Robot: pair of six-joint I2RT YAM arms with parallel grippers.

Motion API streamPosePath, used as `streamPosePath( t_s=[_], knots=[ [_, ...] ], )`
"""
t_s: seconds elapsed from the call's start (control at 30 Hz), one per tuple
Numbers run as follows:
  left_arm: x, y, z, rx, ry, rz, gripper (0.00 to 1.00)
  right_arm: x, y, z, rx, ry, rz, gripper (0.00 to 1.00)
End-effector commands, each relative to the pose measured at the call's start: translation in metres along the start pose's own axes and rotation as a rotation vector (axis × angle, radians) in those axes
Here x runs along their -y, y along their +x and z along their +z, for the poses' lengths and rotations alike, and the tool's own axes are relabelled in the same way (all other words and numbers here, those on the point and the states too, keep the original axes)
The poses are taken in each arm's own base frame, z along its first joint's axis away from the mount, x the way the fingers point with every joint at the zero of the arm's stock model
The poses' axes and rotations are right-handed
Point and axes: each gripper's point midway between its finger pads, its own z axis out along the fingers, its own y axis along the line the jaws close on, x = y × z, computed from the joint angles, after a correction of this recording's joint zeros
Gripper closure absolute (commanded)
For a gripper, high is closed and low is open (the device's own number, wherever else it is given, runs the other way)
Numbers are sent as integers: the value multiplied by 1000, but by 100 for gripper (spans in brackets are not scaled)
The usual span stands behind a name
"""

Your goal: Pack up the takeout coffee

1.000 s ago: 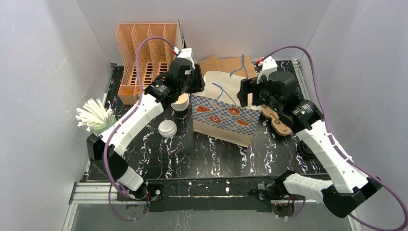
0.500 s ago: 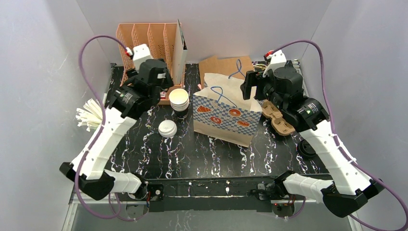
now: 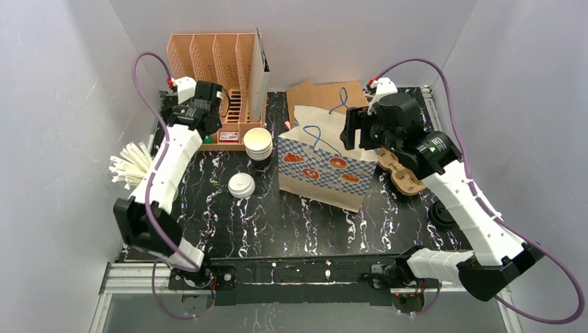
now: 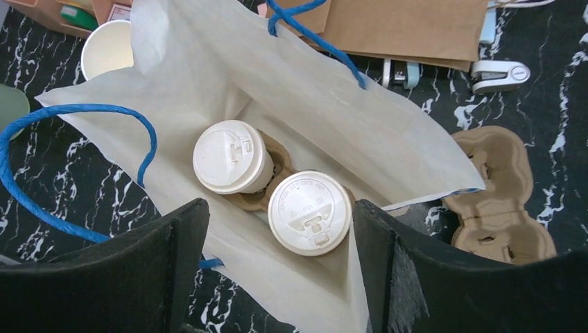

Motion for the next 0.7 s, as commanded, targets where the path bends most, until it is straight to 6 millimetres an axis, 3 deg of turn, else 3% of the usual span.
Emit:
streamPosePath(
  t_s=[0.0, 0.13, 0.27, 0.47, 0.67],
  knots=[
    [-33, -39, 20, 53, -204, -47, 2, -13, -3, -1, -51, -46, 50, 17],
    [-68, -52, 35, 36, -385, -97, 16, -22, 4, 4, -110, -77, 68, 18],
    [-79, -56, 45, 42, -373, -182, 31, -25, 3, 6, -134, -88, 58, 18],
    [-101, -44, 66, 13, -406, -233, 39, -30, 1, 8, -147, -107, 50, 18],
    [-117, -34, 70, 28, -495, -231, 41, -36, -2, 9, -151, -129, 69, 18]
  ],
)
